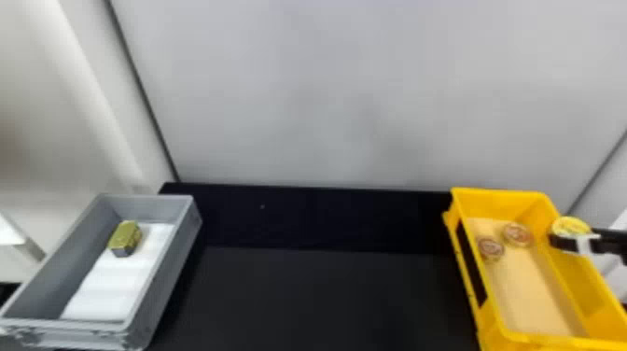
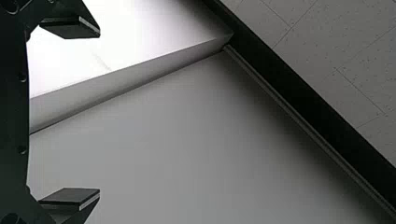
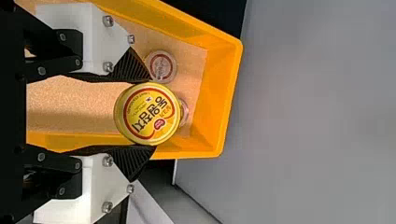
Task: Pick up the round yellow can and place it in the yellow rectangular box
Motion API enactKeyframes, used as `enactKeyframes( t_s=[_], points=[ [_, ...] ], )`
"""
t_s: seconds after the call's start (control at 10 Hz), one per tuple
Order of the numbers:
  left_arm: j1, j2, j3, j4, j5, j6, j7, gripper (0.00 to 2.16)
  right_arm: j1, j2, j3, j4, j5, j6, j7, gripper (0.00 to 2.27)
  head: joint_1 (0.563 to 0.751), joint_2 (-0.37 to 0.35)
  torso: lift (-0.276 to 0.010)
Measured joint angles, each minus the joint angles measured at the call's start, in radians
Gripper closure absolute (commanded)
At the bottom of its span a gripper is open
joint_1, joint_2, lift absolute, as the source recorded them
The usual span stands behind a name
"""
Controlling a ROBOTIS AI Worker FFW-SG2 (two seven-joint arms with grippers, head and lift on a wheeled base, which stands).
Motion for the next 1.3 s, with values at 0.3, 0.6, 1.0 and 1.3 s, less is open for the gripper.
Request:
enactKeyframes(
  t_s=[0.3, 0.6, 1.0, 1.3],
  points=[
    [-0.008, -0.001, -0.006, 0.000, 0.000, 0.000, 0.000, 0.08, 0.000, -0.024, -0.003, 0.176, -0.242, -0.076, -0.154, 0.65, 0.663, 0.054, -0.010],
    [-0.012, -0.003, -0.012, 0.001, 0.000, -0.001, 0.000, 0.08, -0.016, -0.040, 0.028, 0.322, -0.317, -0.108, -0.185, 0.65, 0.663, 0.054, -0.010],
    [-0.009, -0.001, -0.007, 0.004, 0.000, -0.010, -0.004, 0.08, -0.043, -0.040, 0.061, 0.447, -0.333, -0.143, -0.224, 0.65, 0.663, 0.054, -0.010],
    [-0.007, 0.005, -0.005, 0.004, 0.000, -0.013, -0.009, 0.08, -0.056, -0.042, 0.076, 0.489, -0.346, -0.155, -0.253, 0.65, 0.663, 0.054, -0.010]
  ],
)
